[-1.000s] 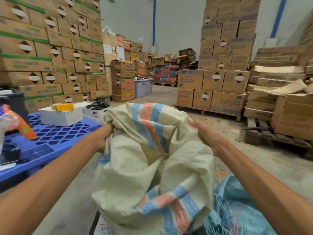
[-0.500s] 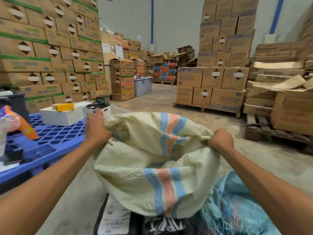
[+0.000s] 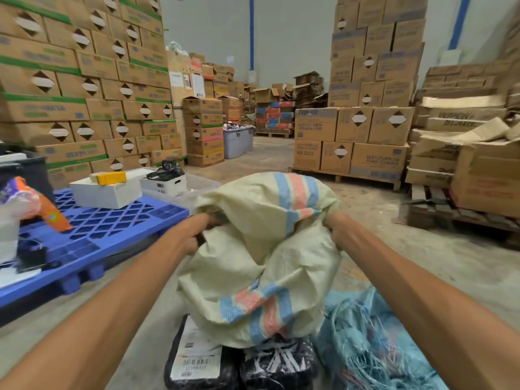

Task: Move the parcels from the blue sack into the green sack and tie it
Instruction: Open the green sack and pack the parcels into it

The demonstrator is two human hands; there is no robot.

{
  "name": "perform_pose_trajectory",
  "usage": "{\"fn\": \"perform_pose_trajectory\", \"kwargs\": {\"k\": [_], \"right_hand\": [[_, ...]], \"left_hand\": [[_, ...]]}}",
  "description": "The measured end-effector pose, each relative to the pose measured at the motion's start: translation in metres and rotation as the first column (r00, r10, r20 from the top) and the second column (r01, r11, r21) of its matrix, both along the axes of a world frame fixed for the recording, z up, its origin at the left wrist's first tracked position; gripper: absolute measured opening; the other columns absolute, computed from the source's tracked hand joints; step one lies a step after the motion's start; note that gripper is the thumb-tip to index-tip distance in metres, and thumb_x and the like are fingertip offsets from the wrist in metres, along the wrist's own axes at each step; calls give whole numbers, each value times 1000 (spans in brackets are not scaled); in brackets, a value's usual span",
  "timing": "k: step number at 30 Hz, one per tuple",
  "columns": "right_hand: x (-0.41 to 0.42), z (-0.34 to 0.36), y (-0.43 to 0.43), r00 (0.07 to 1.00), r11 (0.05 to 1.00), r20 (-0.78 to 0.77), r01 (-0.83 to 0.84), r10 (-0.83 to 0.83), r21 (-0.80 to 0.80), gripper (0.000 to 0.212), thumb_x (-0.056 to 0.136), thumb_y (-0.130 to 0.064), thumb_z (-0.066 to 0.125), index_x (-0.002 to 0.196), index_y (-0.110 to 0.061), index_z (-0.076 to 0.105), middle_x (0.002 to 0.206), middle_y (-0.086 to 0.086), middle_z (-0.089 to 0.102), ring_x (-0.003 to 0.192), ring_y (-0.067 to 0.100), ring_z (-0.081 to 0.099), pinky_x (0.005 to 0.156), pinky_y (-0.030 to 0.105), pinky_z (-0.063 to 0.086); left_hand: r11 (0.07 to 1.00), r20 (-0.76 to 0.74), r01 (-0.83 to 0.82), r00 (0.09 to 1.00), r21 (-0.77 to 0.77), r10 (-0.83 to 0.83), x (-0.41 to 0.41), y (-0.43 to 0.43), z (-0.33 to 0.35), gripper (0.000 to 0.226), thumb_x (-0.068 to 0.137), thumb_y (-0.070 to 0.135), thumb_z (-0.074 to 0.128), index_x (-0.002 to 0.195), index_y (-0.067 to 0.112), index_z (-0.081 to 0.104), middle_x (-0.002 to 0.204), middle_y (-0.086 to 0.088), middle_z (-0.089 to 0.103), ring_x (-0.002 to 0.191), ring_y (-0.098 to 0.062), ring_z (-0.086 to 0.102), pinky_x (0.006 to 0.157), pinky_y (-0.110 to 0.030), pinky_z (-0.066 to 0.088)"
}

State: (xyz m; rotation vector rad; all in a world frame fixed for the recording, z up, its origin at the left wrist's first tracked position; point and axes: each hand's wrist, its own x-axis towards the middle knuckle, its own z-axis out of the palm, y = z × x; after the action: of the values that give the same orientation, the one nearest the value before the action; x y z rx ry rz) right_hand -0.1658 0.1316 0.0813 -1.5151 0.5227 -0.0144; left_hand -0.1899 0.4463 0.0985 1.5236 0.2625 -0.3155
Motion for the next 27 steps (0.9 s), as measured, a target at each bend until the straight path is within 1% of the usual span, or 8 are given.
{"fn": "perform_pose_trajectory", "kwargs": {"k": [3,7,12,16,19,23,25,27], "right_hand": [[-15,14,16,985,984,130,-96,116,-147,19,102,-13,47,87,-16,57,85,0,57,68,8,52,50,15,46],[-55,19,0,943,915,63,-299,327,-271,24,103,-22,47,80,-22,55,82,-3,58,71,9,55,74,24,58],[-82,5,-56,956,963,122,-262,268,-56,20,81,-41,68,75,-24,76,88,7,65,68,16,67,69,36,51],[-80,9,-63,940,934,85,-338,330,112,42,96,-48,56,102,-8,69,97,20,73,87,34,66,80,40,49],[-77,10,-58,768,767,-102,-639,632,-65,61,67,-41,92,112,-9,65,122,19,69,100,30,70,95,46,53],[-45,-9,-41,743,522,-394,-664,541,-536,108,42,-41,102,136,-21,52,130,3,66,115,25,66,101,47,53],[-30,-24,-29,815,396,-395,-558,423,-729,130,24,-59,98,139,-22,51,136,1,60,119,24,61,102,41,51],[-27,-30,-21,895,244,-369,-428,252,-870,102,43,-53,94,132,-21,57,132,5,61,119,28,59,99,39,51]], "left_hand": [[979,111,105,986,173,-125,-6,-24,0,54,63,29,92,112,16,71,102,-10,74,98,-30,70,88,-44,56],[782,366,-242,931,574,20,4,-22,-6,42,62,46,87,89,25,63,84,2,67,75,-21,65,57,-28,48],[934,36,-356,934,32,355,16,47,4,23,95,23,54,76,12,52,71,-14,64,55,-20,52,53,-28,45],[943,-162,-275,938,189,306,3,78,-12,28,88,33,68,69,14,57,61,-5,63,56,-21,55,56,-32,50],[942,-172,-137,965,308,196,1,61,-13,45,73,51,80,92,12,67,82,-11,71,65,-22,64,61,-33,54],[842,-143,87,990,532,-12,9,32,-15,144,14,62,94,140,13,44,133,-12,58,111,-31,61,92,-46,54],[701,-61,55,998,711,-16,12,16,-14,163,36,49,98,156,17,-7,161,-14,16,140,-37,34,106,-51,42],[559,84,-78,996,826,15,16,5,-14,151,60,29,94,151,19,-25,161,-19,-13,147,-43,15,113,-52,32]]}}
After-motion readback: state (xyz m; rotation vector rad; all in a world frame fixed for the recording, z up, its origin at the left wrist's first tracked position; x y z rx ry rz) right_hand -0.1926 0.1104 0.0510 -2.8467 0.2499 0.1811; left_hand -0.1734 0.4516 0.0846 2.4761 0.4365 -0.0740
